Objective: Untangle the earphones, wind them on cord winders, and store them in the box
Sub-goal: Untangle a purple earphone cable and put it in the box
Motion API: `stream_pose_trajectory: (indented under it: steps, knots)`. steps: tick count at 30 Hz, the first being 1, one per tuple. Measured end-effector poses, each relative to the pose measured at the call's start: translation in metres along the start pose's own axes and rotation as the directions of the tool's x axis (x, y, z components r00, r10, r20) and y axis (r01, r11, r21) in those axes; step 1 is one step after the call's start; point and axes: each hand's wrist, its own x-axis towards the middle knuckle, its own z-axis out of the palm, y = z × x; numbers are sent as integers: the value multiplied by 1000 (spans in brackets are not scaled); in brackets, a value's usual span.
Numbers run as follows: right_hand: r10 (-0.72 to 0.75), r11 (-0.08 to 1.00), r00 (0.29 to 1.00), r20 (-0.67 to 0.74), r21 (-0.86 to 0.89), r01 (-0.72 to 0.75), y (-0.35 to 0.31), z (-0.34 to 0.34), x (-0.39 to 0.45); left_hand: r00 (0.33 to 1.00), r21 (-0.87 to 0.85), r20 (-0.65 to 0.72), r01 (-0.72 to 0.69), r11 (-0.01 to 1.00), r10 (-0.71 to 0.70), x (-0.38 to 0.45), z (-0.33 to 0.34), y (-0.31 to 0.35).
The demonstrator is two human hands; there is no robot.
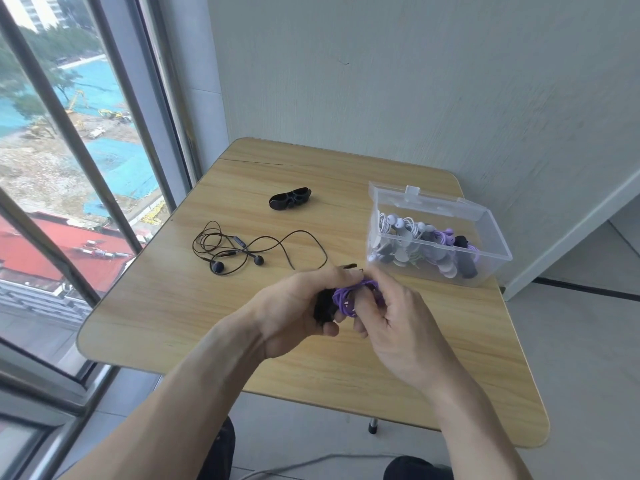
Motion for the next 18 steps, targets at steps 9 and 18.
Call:
stream_pose_trajectory:
  steps: [9, 18]
  knots:
    - [197, 947, 973, 122, 234, -221, 0, -3, 3, 999, 145, -29, -41, 989, 46, 2, 1, -2]
    - [290, 803, 914, 284, 448, -393, -6, -11, 0, 995, 541, 5, -84, 837, 96, 1, -3, -3]
